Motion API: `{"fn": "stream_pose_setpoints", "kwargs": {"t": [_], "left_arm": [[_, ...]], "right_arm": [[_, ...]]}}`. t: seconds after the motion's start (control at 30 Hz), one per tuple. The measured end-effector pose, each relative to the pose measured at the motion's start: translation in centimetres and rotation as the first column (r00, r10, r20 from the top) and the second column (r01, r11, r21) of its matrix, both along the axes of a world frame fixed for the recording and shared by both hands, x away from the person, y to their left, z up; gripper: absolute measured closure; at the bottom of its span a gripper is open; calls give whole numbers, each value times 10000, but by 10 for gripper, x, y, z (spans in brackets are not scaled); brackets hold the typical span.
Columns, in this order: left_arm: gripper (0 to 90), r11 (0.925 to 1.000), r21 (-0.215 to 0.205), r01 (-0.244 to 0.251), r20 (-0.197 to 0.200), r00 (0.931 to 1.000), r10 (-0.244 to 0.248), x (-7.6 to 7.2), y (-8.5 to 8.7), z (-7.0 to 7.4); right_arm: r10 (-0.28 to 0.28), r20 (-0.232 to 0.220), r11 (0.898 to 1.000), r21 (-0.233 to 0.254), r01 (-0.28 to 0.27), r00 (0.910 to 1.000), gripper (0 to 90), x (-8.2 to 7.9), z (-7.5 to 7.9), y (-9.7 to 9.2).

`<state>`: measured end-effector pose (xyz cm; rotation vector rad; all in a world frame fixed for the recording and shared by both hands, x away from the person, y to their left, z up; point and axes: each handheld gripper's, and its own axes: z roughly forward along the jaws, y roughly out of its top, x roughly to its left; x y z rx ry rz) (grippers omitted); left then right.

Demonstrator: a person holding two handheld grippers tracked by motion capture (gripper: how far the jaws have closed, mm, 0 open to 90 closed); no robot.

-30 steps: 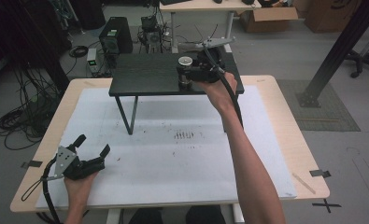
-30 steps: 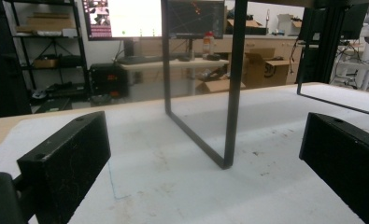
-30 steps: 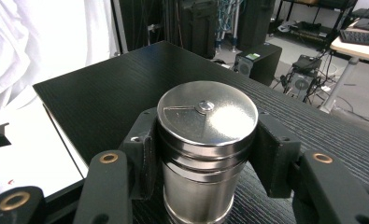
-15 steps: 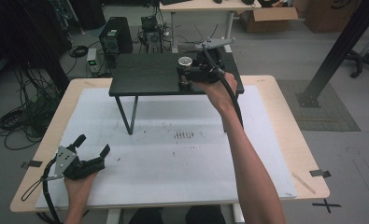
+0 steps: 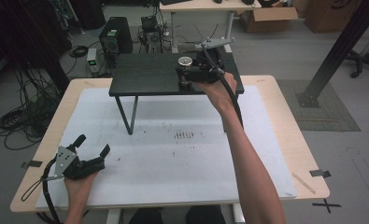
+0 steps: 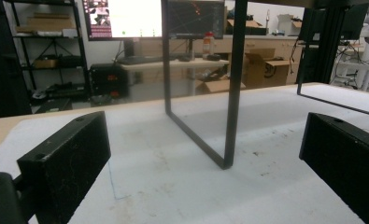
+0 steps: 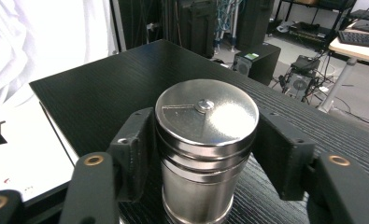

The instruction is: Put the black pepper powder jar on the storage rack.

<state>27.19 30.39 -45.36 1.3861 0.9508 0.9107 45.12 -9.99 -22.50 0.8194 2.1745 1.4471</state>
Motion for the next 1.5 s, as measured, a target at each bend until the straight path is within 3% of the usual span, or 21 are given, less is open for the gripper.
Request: {"fn": "stream_pose_setpoints", "kwargs": {"t": [0.13,0.27,0.47,0.93,1.27,1.5], "left_arm": [[23,10000,16,3,-2,10000,-3,0,0,0],[23,10000,17,2,-8,10000,-2,0,0,0],[23,10000,7,-6,3,10000,6,0,0,0],[23,10000,43,2,6,10000,-2,0,0,0],[23,10000,48,-3,7,10000,3,0,0,0],[24,10000,48,6,-14,10000,-6,0,0,0]], "right_arm": [[10,-2,10000,-18,-10,10000,321,-1,0,0],[-148,36,9999,72,148,9999,174,-2,-1,0],[-353,32,9985,419,352,9994,3,-4,0,-2],[-329,321,9989,343,318,9989,0,-16,5,-8],[-555,702,9976,457,523,9960,1,-34,6,-26],[-794,857,9958,528,751,9931,5,-49,-1,-42]]}}
